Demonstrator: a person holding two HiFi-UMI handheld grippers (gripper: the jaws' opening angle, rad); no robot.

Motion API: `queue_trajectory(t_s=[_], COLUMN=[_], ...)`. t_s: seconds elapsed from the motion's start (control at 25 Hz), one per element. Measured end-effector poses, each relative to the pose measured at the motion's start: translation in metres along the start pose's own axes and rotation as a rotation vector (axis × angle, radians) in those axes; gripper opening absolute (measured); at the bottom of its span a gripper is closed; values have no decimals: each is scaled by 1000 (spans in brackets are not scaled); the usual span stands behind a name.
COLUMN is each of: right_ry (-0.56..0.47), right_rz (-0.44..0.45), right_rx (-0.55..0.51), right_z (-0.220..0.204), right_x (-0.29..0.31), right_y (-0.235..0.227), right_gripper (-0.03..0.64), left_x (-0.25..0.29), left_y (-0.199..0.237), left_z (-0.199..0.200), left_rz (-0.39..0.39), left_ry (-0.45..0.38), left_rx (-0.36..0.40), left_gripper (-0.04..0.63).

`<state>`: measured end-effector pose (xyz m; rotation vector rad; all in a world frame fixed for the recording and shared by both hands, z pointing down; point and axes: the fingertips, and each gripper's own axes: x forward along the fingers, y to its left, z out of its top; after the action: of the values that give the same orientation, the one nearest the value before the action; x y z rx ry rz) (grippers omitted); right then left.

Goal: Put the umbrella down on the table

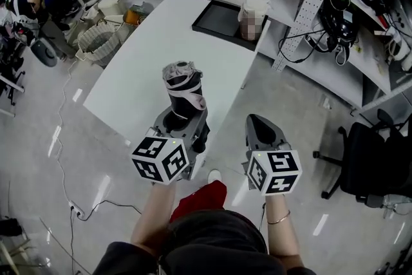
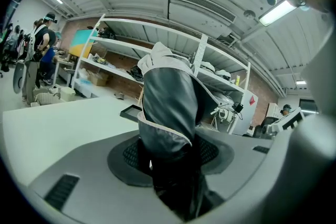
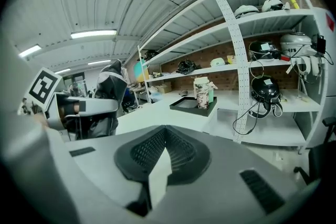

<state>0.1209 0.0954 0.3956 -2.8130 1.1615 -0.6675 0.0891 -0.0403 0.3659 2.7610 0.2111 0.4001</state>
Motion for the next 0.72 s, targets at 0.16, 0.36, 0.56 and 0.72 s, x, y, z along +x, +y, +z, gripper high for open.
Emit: queue_trajectory(t_s=[0.16, 0.36, 0.56, 0.72], right_ry=[6, 11, 18, 42], right_rz=[9, 38, 92, 172], right_rx=[-8, -28, -47, -82], right_z=[4, 19, 24, 25], right_x=[21, 45, 66, 87], right_y=[-4, -5, 8, 24], right_gripper=[18, 18, 18, 18], left_x=[10, 22, 22, 17], left_y=[14, 24, 33, 47], left_z=[3, 13, 18, 20], left_rz=[13, 37, 64, 125], left_ry=[-10, -21, -29, -41], left_rx=[-16, -26, -20, -31], left_gripper=[201, 201, 201, 201])
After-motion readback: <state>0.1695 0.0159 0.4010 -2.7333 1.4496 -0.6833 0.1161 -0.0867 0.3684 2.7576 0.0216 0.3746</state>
